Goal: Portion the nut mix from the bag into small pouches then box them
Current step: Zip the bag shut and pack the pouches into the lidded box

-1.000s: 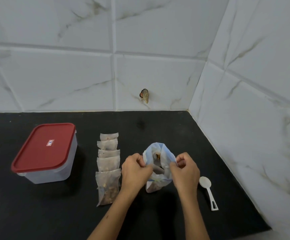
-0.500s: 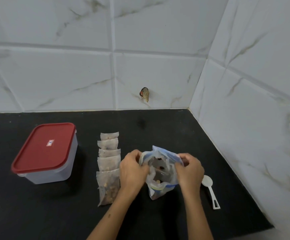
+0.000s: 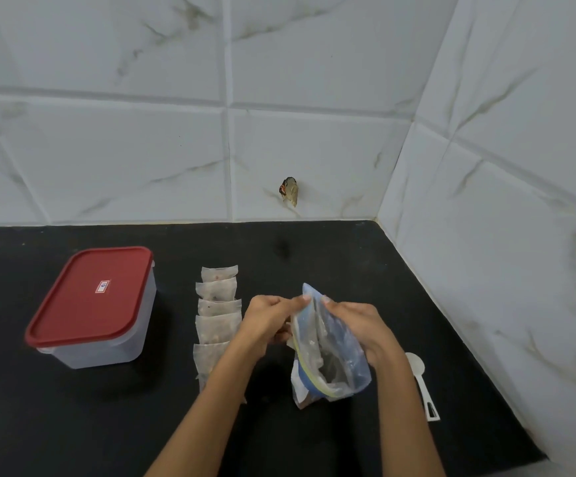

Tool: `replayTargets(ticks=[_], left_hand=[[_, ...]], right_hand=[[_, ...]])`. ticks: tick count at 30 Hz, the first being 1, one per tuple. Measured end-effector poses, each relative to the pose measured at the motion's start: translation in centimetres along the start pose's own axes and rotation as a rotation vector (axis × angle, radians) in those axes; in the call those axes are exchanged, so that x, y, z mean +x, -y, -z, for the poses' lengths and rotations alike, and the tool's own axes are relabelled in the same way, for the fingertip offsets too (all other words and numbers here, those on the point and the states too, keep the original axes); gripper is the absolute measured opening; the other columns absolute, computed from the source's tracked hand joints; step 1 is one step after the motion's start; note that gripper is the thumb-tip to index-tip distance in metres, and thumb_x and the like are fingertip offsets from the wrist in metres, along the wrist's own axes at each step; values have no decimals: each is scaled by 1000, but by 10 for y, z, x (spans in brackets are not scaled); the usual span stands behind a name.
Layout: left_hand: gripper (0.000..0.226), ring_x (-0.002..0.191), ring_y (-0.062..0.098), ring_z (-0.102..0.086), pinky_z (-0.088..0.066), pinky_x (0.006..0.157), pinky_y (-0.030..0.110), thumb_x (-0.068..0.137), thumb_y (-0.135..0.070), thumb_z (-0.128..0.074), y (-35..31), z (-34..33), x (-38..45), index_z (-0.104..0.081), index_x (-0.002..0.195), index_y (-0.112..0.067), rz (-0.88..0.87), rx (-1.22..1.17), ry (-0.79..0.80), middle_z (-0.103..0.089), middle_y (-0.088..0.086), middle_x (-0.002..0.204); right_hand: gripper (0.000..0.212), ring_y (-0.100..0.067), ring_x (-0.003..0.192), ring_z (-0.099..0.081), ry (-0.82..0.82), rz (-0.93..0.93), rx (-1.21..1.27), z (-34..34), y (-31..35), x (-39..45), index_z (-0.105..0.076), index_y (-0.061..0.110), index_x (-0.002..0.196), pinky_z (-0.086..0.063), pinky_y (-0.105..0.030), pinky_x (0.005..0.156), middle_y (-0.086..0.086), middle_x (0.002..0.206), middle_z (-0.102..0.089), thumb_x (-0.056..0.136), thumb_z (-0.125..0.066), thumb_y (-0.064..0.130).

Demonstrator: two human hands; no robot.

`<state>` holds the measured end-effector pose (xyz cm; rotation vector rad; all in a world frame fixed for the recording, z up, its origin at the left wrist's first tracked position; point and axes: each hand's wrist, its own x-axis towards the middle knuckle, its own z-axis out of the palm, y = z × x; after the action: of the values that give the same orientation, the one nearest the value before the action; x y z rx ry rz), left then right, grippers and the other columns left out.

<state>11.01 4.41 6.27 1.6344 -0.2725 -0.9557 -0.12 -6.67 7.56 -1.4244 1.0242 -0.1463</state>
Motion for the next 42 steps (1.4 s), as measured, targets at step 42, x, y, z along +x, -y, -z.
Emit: replayTargets(ticks=[42], left_hand=[[30,89,27,-61,-50,70,37,86,-22,-60,25,-23,-25,-58,113,-11,253,-468,126,-66,15,103]], right_hand=[[38,-33,92,-69,-84,-27,390,9,-30,-18,-62,-4,104,-58,-38,69,-22,101,-69,82,-71,25]])
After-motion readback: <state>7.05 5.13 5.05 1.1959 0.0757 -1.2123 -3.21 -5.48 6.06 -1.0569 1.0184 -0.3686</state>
